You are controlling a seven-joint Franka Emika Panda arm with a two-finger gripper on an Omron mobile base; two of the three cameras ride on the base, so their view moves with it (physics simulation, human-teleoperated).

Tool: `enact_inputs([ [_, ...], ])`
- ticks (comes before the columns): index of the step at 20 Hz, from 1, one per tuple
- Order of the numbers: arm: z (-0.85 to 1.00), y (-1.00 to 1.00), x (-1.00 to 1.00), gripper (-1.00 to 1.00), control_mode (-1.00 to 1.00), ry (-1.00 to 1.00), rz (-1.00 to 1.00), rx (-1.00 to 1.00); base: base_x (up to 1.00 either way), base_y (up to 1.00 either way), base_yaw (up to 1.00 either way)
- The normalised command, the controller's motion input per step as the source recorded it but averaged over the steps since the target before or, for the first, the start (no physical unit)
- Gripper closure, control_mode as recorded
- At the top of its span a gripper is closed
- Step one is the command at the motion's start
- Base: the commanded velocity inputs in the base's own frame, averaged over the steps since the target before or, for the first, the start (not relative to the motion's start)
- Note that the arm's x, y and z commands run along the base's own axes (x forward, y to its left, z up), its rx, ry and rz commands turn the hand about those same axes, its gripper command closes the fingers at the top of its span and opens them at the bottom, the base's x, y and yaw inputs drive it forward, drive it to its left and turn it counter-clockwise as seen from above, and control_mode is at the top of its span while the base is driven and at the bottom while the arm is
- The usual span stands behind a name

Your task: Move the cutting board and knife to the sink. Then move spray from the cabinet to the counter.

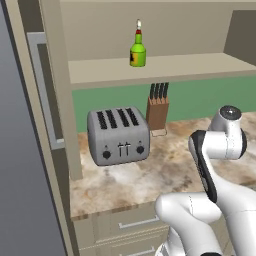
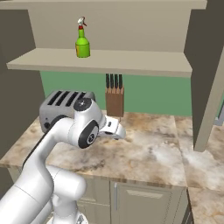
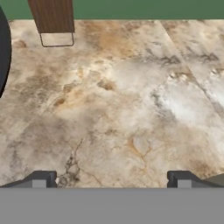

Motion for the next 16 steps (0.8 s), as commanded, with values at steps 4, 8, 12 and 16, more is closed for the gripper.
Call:
enact_inputs([
  [4,0.17,0.10,0.00,-1.00,-1.00,-0.05,0.01,0.00,0.00,0.09,0.00],
  [8,0.45,0.23,0.00,-1.00,-1.00,-0.01,0.02,0.00,0.00,0.00,0.00],
  [12,0.52,0.15,-0.04,-1.00,-1.00,-0.01,0.08,0.00,0.00,0.00,0.00],
  [16,0.50,0.13,-0.11,-1.00,-1.00,0.00,0.04,0.00,0.00,0.00,0.00],
])
